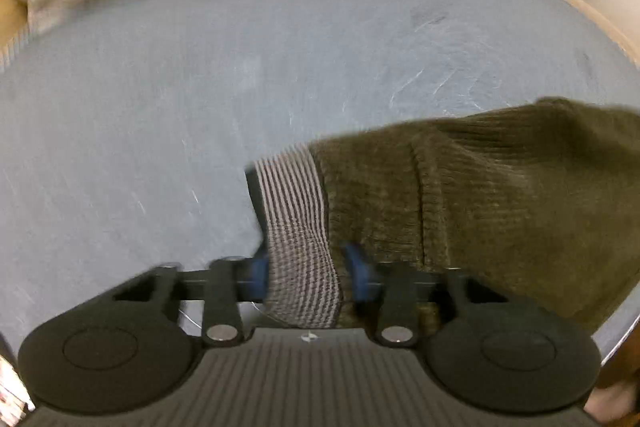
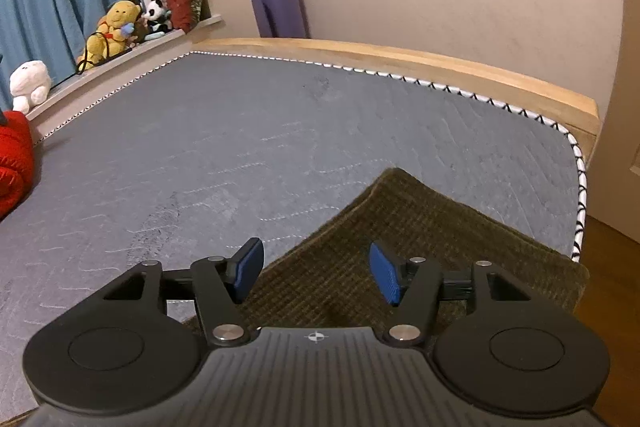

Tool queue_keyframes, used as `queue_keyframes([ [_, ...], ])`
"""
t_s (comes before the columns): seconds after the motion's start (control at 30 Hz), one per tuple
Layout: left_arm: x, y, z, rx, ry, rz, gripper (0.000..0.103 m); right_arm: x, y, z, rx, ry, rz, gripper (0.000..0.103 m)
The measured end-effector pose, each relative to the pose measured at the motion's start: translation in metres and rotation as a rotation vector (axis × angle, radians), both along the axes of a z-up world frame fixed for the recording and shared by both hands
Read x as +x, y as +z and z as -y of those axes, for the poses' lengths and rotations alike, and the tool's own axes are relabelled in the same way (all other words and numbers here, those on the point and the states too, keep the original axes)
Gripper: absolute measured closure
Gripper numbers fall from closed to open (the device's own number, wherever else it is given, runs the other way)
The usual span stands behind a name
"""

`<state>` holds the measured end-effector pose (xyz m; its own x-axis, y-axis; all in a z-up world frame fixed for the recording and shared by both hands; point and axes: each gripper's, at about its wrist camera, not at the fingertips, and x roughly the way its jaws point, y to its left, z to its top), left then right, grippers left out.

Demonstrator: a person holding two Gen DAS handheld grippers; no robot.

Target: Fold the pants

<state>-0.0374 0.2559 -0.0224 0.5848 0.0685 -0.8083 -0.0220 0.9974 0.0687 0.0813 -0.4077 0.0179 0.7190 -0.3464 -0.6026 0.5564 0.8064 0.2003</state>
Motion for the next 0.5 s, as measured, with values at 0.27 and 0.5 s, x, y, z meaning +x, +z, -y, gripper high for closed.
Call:
queue_keyframes([
  [0.27, -0.031, 0.020, -0.001, 0.057, 0.036, 0.011, 0.074, -0.003, 0.001, 0.007, 0.026, -0.021, 0.012, 0.042],
  [0.5, -0.030, 0.021, 0.024, 0.291, 0.026, 0.064, 0.047, -0.006, -0.002, 0.028, 0.082, -0.065, 0.006, 0.042],
])
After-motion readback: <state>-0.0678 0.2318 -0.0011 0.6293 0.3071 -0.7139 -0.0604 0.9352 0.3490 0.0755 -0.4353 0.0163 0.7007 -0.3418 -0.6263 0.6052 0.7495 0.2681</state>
